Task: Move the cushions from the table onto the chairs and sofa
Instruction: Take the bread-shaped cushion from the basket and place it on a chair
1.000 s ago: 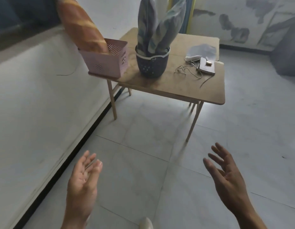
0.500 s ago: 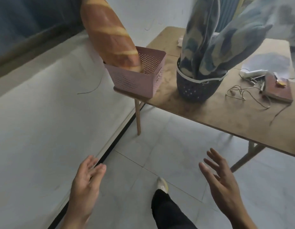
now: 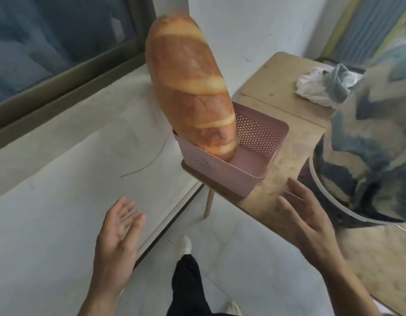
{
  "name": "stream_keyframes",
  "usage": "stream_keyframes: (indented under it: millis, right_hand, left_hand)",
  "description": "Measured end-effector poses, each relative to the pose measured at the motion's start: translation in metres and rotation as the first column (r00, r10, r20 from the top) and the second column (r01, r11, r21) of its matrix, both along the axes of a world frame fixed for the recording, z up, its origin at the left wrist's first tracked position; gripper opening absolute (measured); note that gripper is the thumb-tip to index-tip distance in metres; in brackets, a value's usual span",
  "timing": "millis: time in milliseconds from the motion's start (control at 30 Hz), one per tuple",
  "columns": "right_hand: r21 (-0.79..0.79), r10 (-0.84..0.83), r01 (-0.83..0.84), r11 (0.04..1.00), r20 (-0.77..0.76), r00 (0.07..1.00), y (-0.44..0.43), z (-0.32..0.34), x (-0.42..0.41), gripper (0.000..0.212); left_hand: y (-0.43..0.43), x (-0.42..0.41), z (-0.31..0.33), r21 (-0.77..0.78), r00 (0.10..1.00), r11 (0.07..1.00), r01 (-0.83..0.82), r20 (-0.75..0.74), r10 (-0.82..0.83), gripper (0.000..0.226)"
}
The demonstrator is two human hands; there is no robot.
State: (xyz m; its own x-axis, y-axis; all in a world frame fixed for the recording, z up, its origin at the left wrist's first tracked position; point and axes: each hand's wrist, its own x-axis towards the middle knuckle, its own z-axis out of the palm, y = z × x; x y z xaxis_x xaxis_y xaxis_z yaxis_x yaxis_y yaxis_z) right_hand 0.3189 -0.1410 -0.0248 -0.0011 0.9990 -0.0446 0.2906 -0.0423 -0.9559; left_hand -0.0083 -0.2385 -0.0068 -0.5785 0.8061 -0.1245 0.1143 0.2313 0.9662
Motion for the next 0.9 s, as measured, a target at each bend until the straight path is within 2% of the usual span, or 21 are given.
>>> stream_keyframes:
  millis: [200, 300, 367, 433, 500, 600, 667, 767, 800, 900]
  right_hand:
    - [-0.042, -0.103, 0.106, 0.994, 0.071, 0.992, 0.100, -0.018, -0.061, 0.056]
    - [-0.062, -0.125, 0.132, 0.989, 0.116, 0.985, 0.155, -0.014, -0.090, 0.061]
    - [-0.047, -0.125, 0.132, 0.990, 0.132, 0.983, 0.191, -0.015, -0.111, 0.062]
    - [-0.066, -0.137, 0.143, 0.988, 0.083, 0.987, 0.224, -0.016, -0.132, 0.067]
    - [-0.124, -0.124, 0.128, 0.984, 0.042, 0.991, 0.252, -0.022, -0.153, 0.072]
    - [-0.129, 0.002, 0.011, 0.992, 0.101, 0.995, 0.275, -0.038, -0.182, 0.086]
    - [-0.118, 0.011, 0.001, 0.993, 0.105, 0.994, 0.278, -0.046, -0.189, 0.087]
    - [-0.113, -0.004, 0.007, 0.994, 0.027, 1.000, 0.273, -0.032, -0.183, 0.062]
    - [-0.103, -0.016, 0.015, 0.995, -0.008, 1.000, 0.270, -0.023, -0.178, 0.057]
    - [-0.076, -0.064, 0.058, 0.995, -0.083, 0.994, 0.260, 0.010, -0.164, 0.058]
  left_hand:
    - [0.156, -0.058, -0.023, -0.056, 0.983, 0.983, 0.177, 0.055, -0.174, 0.074]
    - [0.233, -0.086, -0.019, -0.047, 0.966, 0.968, 0.247, 0.083, -0.243, 0.089]
    - [0.276, -0.098, -0.017, -0.043, 0.928, 0.929, 0.368, 0.082, -0.364, 0.097]
    - [0.310, -0.106, -0.021, -0.008, 0.850, 0.853, 0.523, 0.078, -0.520, 0.100]
    - [0.335, -0.109, -0.027, -0.028, 0.802, 0.805, 0.592, 0.118, -0.586, 0.111]
    - [0.353, -0.098, -0.028, -0.077, 0.751, 0.749, 0.658, 0.146, -0.644, 0.121]
    - [0.355, -0.084, -0.022, -0.056, 0.740, 0.741, 0.670, 0.133, -0.659, 0.113]
    - [0.353, -0.063, -0.010, 0.014, 0.783, 0.787, 0.617, 0.090, -0.616, 0.093]
    - [0.353, -0.056, -0.003, 0.032, 0.797, 0.801, 0.598, 0.074, -0.599, 0.096]
    - [0.354, -0.037, 0.018, 0.095, 0.846, 0.842, 0.531, -0.001, -0.533, 0.127]
